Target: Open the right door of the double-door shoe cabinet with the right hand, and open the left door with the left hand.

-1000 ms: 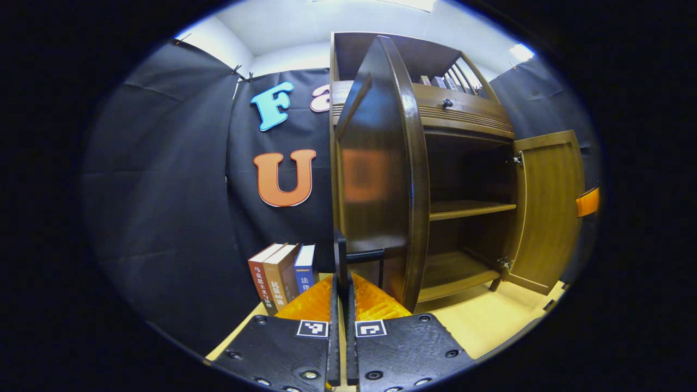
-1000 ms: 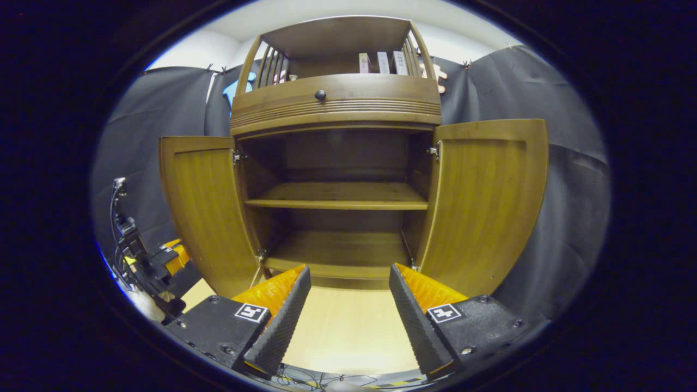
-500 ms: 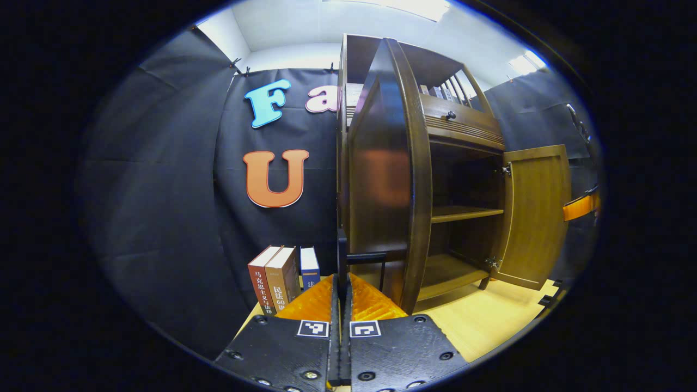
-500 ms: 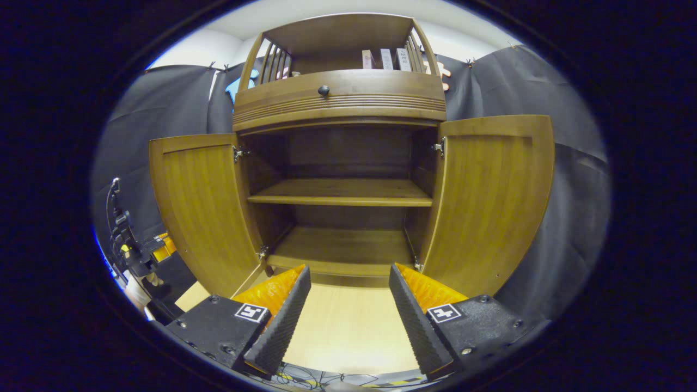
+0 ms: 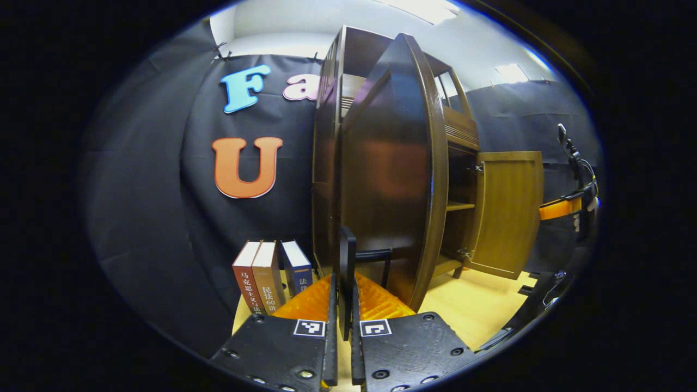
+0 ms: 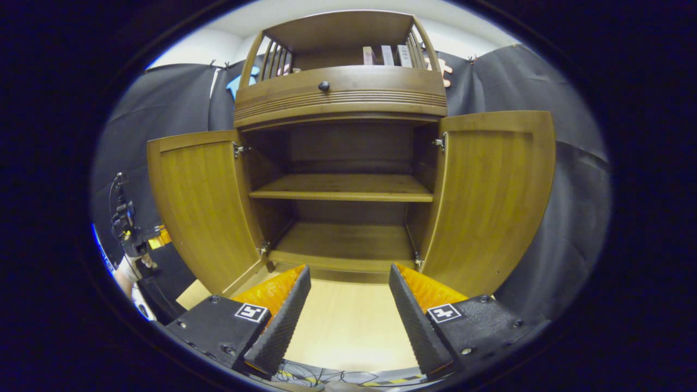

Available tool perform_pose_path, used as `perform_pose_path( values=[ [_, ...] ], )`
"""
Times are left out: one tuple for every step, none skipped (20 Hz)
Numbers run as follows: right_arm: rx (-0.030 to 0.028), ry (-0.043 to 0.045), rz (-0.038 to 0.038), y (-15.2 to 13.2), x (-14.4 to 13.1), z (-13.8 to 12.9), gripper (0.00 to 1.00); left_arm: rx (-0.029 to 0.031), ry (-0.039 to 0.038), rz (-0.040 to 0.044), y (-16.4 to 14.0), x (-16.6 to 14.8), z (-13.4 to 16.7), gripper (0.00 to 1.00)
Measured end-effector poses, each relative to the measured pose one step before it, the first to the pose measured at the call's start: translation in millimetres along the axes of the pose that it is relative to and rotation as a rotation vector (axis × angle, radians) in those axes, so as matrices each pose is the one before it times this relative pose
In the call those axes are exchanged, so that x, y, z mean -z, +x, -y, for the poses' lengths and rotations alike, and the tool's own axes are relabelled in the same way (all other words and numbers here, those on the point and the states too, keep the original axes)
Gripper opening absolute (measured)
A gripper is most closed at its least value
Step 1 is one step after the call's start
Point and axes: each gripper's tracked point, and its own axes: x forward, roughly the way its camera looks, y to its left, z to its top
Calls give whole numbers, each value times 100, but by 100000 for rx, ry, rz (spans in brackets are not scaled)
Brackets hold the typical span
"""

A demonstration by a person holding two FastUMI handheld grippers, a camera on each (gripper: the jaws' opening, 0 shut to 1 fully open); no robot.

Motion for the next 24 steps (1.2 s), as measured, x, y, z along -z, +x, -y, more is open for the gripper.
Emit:
perform_pose_path(
  values=[
    [46,-171,90,-24,-127,1,92,-524,215,-954,-184,-370,-78,10],
    [-48,-64,95,-19,93,13,92,631,525,-558,4,95,33,19],
    [-93,37,54,0,-108,-29,92,-602,1005,10,-111,-25,-92,13],
    [-188,-168,312,-42,-110,-56,92,-745,783,-430,-148,39,-72,16],
    [-36,-289,244,0,-140,-11,92,-515,476,-231,-271,33,13,16],
    [-144,-288,135,2,41,-8,92,-1962,463,-524,-295,235,-335,11],
    [-41,-147,161,-29,-90,-47,92,-2687,322,-1038,-396,197,-480,23],
    [-205,-187,29,23,50,19,92,-3588,768,-231,-746,-27,-794,35],
    [-379,-387,63,-22,32,-50,92,-3443,314,-485,-510,24,-479,47],
    [-245,-938,407,35,-74,17,92,-3327,-84,-359,-583,-15,-382,60],
    [-100,-1132,409,-4,-89,76,92,-2920,-294,197,-687,-282,-219,72],
    [-324,-709,715,-73,-38,-30,92,-2820,-531,624,-751,-360,-143,100],
    [-341,-289,673,-23,-189,8,92,-3878,-342,557,-778,-484,-202,100],
    [-488,-263,773,140,-154,6,92,-4023,666,478,-834,-479,-236,100],
    [-441,-156,868,151,-358,42,92,-4123,1013,195,-980,-624,-320,97],
    [-607,-196,860,328,-429,92,92,-3784,740,1240,-955,-865,52,97],
    [-279,-71,992,161,-433,163,92,-2765,527,801,-881,-928,382,100],
    [-237,-27,1128,52,-151,258,92,-2776,151,238,-921,-716,464,97],
    [-142,116,1003,27,-308,269,92,-2547,191,612,-968,-858,645,96],
    [-184,257,873,-18,-287,264,92,-2138,-82,754,-911,-894,655,96],
    [34,495,472,-34,-279,456,92,-1857,-982,473,-573,-897,723,96],
    [-411,545,356,-116,-182,454,92,-718,-1915,705,-527,-818,943,96],
    [-88,430,256,-167,-216,509,92,140,-2335,463,-568,-650,1097,96],
    [-144,354,706,-164,-320,563,92,-649,-1666,-1523,-356,-344,1087,96]
  ],
)
